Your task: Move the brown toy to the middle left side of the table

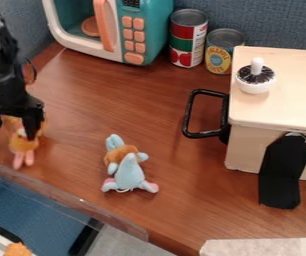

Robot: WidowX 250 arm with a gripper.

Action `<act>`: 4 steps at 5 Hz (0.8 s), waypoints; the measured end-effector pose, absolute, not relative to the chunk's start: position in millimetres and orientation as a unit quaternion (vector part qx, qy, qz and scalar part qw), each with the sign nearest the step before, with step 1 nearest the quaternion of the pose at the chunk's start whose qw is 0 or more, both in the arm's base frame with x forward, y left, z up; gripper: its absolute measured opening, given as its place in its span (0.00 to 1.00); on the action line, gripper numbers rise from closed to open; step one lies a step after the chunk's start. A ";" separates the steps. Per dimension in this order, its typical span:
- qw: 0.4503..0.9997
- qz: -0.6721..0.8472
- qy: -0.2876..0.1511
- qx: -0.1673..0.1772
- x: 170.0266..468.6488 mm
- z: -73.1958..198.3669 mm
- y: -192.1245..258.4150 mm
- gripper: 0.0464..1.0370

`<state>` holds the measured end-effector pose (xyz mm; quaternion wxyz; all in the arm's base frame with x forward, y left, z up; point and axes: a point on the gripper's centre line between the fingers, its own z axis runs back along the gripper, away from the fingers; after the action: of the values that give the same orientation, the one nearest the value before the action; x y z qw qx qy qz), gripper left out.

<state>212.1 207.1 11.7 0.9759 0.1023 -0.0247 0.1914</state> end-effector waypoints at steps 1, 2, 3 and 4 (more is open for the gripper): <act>0.972 0.217 -0.016 0.087 205.8 -2.2 209.3 0.93; 0.971 0.227 -0.016 0.081 204.3 -6.3 209.0 0.65; 0.973 0.222 -0.002 0.066 202.3 -4.3 205.9 0.47; 0.971 0.230 -0.028 0.066 213.7 15.1 216.6 0.44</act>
<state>213.7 216.6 15.1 0.9707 0.0655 -0.0278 0.2297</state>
